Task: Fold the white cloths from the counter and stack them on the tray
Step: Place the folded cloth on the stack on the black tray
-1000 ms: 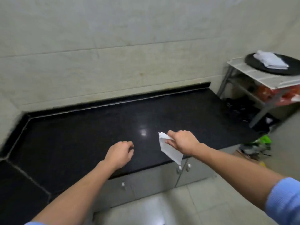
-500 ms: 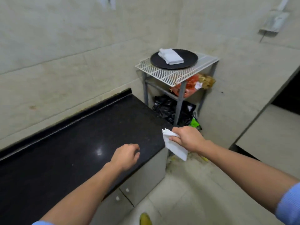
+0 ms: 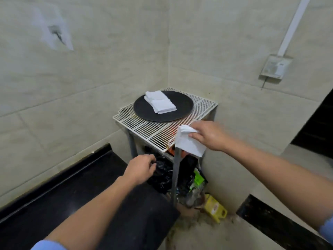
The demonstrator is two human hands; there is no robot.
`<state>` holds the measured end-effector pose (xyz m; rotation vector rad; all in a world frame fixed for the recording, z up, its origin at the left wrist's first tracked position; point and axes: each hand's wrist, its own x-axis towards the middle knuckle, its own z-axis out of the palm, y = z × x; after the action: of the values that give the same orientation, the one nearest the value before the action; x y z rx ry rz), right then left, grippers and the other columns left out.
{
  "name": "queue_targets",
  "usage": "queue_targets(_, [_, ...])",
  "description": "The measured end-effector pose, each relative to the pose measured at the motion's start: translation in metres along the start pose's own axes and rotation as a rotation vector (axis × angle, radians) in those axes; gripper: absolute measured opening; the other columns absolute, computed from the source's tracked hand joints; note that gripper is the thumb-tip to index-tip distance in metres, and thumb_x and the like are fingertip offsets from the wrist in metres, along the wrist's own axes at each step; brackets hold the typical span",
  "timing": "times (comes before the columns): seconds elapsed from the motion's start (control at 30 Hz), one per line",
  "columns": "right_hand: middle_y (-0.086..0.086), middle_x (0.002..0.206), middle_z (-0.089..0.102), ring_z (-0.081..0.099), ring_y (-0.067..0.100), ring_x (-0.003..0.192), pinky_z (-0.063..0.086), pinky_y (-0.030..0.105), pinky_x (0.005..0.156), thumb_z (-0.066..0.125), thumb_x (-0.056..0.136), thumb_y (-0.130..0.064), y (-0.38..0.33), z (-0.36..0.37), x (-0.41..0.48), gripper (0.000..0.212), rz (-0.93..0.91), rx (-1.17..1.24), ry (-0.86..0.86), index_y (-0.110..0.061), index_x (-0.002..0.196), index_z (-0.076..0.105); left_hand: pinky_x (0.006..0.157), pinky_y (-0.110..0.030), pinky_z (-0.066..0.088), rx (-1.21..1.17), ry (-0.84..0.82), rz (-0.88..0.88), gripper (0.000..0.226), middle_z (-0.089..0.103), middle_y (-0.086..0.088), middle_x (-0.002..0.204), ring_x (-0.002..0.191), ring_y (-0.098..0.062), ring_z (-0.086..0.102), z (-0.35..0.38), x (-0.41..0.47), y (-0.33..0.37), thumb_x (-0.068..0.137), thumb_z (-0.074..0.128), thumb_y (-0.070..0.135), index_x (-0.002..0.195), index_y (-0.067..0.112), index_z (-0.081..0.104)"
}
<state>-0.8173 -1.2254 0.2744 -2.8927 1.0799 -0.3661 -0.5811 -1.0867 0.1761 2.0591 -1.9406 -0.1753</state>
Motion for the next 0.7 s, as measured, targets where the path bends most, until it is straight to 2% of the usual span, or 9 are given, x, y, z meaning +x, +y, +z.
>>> queue_targets(0.1, [0.000,0.091,0.060,0.055,0.024,0.085,0.046,0.038,0.069,0.051,0.094,-0.040,0.017,-0.021,0.051,0.018,0.002,-0.001,0.047,-0.023,0.089,0.051,0.072,-0.037,0.051,-0.035,0.034,-0.022,0.017,0.067,0.003,0.095,0.090,-0.023,0.062,-0.011,0.042,-0.009,0.089,0.053,0.032,0.100,0.023,0.061])
queue_targets(0.27, [0.006,0.102,0.065,0.058,0.030,0.096,0.041,0.036,0.068,0.051,0.094,-0.037,0.049,-0.028,0.142,0.019,-0.016,-0.040,0.066,-0.021,0.101,0.059,0.071,-0.036,0.049,-0.048,0.090,-0.069,0.015,0.066,0.001,0.095,0.090,-0.022,0.060,-0.016,0.090,-0.019,0.089,0.051,0.029,0.096,0.021,0.062])
queue_targets(0.43, [0.007,0.104,0.063,0.056,0.031,0.098,0.034,0.033,0.066,0.051,0.095,-0.032,0.081,-0.017,0.240,0.013,-0.069,0.008,0.057,-0.021,0.097,0.057,0.074,-0.033,0.046,-0.004,0.152,-0.150,0.018,0.063,0.001,0.102,0.096,-0.020,0.057,-0.017,0.141,-0.032,0.090,0.050,0.028,0.103,0.021,0.061])
queue_targets(0.53, [0.004,0.097,0.061,0.056,0.029,0.093,0.039,0.035,0.068,0.051,0.095,-0.033,0.101,-0.004,0.299,0.016,-0.129,0.065,0.047,-0.020,0.100,0.060,0.079,-0.037,0.049,0.041,0.201,-0.217,0.019,0.061,-0.001,0.100,0.094,-0.021,0.058,-0.016,0.181,-0.038,0.091,0.049,0.028,0.103,0.019,0.061])
queue_targets(0.63, [-0.002,0.091,0.054,0.054,0.026,0.091,0.035,0.033,0.067,0.051,0.095,-0.032,0.117,0.011,0.349,0.011,-0.229,0.098,-0.017,-0.023,0.095,0.057,0.080,-0.037,0.048,0.080,0.248,-0.310,0.019,0.059,-0.001,0.097,0.091,-0.020,0.056,-0.011,0.221,-0.040,0.091,0.051,0.027,0.104,0.018,0.062])
queue_targets(0.7, [-0.001,0.093,0.057,0.053,0.026,0.092,0.034,0.032,0.067,0.052,0.094,-0.031,0.125,0.024,0.377,0.010,-0.298,0.115,-0.057,-0.023,0.095,0.058,0.082,-0.038,0.046,0.106,0.241,-0.349,0.020,0.059,-0.002,0.098,0.092,-0.020,0.054,-0.005,0.244,-0.039,0.091,0.051,0.026,0.104,0.018,0.062])
